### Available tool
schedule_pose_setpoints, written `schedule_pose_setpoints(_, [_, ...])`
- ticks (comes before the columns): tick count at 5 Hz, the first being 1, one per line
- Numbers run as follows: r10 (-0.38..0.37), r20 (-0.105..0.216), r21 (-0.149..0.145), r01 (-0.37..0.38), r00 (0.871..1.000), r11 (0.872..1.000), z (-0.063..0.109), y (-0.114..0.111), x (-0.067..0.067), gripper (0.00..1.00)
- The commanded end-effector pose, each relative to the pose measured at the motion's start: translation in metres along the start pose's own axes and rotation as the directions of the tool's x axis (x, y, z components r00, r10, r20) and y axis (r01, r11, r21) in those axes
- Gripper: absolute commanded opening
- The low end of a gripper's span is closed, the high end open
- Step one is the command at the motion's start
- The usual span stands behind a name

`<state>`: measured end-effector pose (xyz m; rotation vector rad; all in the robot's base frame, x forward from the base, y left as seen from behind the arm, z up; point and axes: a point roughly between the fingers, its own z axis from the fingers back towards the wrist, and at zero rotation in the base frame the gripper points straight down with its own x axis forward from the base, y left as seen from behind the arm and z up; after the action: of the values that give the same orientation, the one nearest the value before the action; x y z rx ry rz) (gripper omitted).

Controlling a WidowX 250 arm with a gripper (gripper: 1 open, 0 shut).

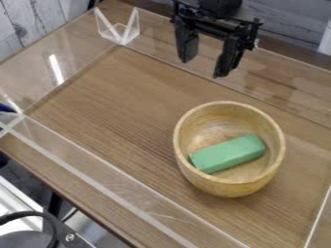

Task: Remove the green block from inside the brown bowl and put it on the table

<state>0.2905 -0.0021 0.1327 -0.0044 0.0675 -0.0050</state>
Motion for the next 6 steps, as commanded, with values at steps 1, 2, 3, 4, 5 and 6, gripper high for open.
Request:
schedule_pose_setpoints(1, [-0.071,-0.013,-0.001,0.071,0.997,0.997,-0.008,-0.013,-0.006,1.00])
schedule_pose_setpoints(2, [-0.167,-0.028,-0.006,0.167,0.986,0.986,-0.021,-0.028,-0.014,1.00])
schedule_pose_setpoints(3, [-0.261,-0.027,-0.006,0.261,0.965,0.965,-0.036,-0.045,-0.020,1.00])
schedule_pose_setpoints(4, [-0.319,-0.033,-0.004,0.319,0.947,0.948,-0.048,-0.057,-0.021,1.00])
schedule_pose_setpoints(5, [-0.354,-0.047,0.000,0.354,0.934,0.935,-0.058,-0.066,-0.020,1.00])
schedule_pose_setpoints(6, [-0.388,-0.051,0.007,0.389,0.920,0.921,-0.065,-0.074,-0.020,1.00])
